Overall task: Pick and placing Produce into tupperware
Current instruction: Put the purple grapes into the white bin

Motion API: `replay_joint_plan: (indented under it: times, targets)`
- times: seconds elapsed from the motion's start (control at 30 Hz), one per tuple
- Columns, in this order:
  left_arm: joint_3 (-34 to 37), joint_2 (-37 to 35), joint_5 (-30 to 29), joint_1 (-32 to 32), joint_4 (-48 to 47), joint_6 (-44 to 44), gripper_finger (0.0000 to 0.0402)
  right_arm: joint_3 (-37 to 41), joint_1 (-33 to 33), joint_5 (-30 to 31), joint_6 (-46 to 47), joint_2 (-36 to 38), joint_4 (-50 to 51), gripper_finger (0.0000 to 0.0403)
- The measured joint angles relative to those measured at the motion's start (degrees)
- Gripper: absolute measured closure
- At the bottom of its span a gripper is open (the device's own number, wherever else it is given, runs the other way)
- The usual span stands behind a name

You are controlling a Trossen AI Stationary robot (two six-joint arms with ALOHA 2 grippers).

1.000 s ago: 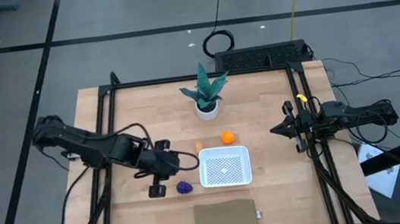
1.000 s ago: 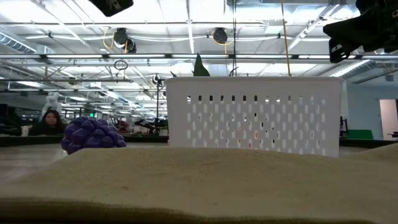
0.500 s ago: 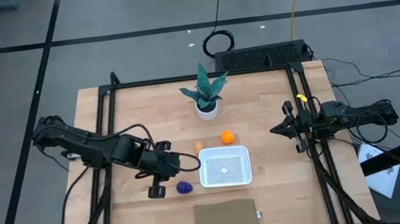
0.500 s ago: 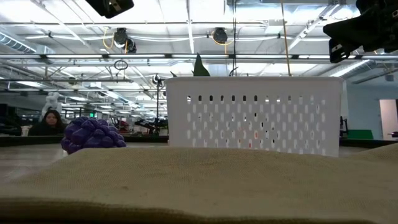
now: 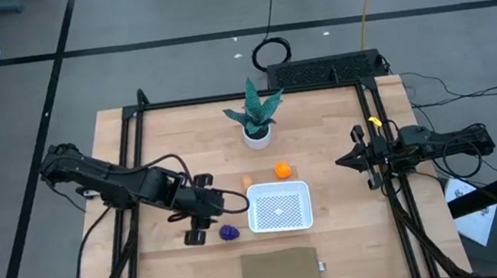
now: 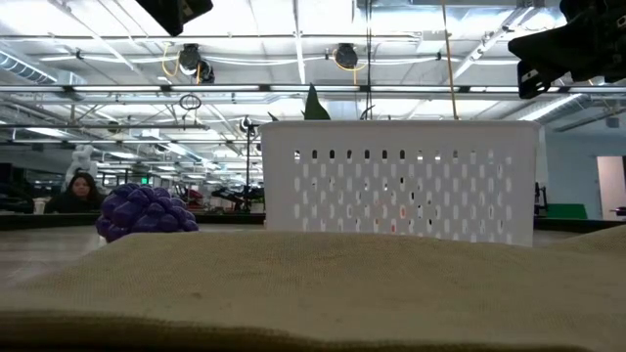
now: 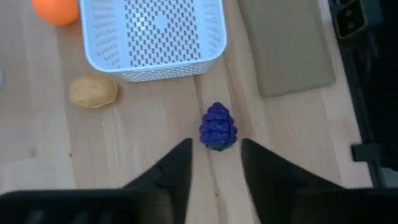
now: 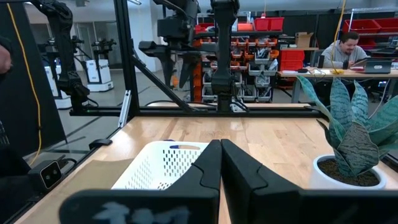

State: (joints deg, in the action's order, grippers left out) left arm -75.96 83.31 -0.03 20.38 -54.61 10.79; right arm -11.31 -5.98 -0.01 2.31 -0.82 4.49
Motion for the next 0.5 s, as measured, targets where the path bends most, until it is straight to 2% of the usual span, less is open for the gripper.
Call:
replay_joint_plan:
  times: [0.27,0.37,0.5]
  targets:
    - [0.0,0.0,0.1,0.0,0.2,2.7,0.0095,0.0,0.0,0.0,0.0,0.0,0.0,0.0403]
    - [0.0,0.0,-0.2,0.0,0.2,4.2,0.0059,0.0,0.0,0.0,0.0,0.0,0.0,0.0403]
    - [0.2,0.8,-0.5,0.5,0.5,4.4,0.0035,0.0,0.0,0.0,0.0,0.0,0.0,0.0403]
